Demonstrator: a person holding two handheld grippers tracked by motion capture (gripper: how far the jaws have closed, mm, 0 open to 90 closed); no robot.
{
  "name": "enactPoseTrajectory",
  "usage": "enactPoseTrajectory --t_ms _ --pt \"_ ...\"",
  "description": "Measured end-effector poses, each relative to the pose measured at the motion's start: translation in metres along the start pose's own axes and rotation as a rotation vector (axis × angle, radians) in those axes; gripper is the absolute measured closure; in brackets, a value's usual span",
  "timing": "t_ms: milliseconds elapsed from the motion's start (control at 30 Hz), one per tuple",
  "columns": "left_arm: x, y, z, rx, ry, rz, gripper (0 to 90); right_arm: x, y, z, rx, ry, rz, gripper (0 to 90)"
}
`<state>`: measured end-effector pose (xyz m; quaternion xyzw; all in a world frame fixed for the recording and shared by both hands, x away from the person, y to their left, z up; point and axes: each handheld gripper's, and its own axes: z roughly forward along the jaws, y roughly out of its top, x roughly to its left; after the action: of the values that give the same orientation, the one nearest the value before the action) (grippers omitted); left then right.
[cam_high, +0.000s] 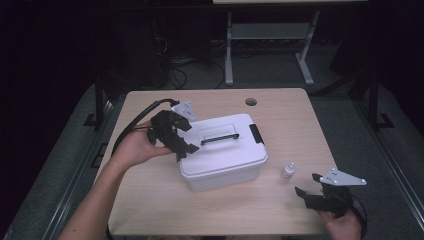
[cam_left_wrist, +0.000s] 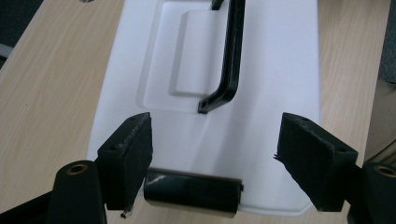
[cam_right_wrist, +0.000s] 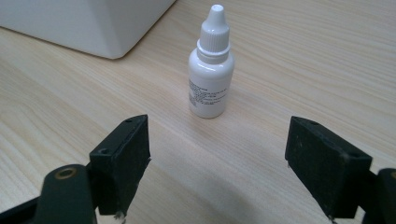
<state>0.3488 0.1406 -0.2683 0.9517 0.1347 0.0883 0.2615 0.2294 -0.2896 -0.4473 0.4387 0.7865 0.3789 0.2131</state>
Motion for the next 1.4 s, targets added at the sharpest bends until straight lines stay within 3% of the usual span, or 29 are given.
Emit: enactPoseTrajectory --t_ms 300,600,1033,1400 --pt "0.000 0.019 0.013 0.024 -0.015 0.035 28.6 0.000 -0.001 -0.001 -0.002 0.001 0.007 21.5" --pt "-0.002 0.037 0.032 0.051 -0.021 0.051 37.6 -0.001 -0.001 -0.002 -0.005 0.005 0.006 21.6" --pt "0.002 0.054 0.046 0.080 -0.061 0.078 60.7 0.000 -0.001 -0.002 -0.008 0.017 0.007 21.6" --pt "0.009 0.060 0.052 0.089 -0.067 0.057 78.8 -0.001 -0.001 -0.002 -0.009 0.016 0.007 21.1"
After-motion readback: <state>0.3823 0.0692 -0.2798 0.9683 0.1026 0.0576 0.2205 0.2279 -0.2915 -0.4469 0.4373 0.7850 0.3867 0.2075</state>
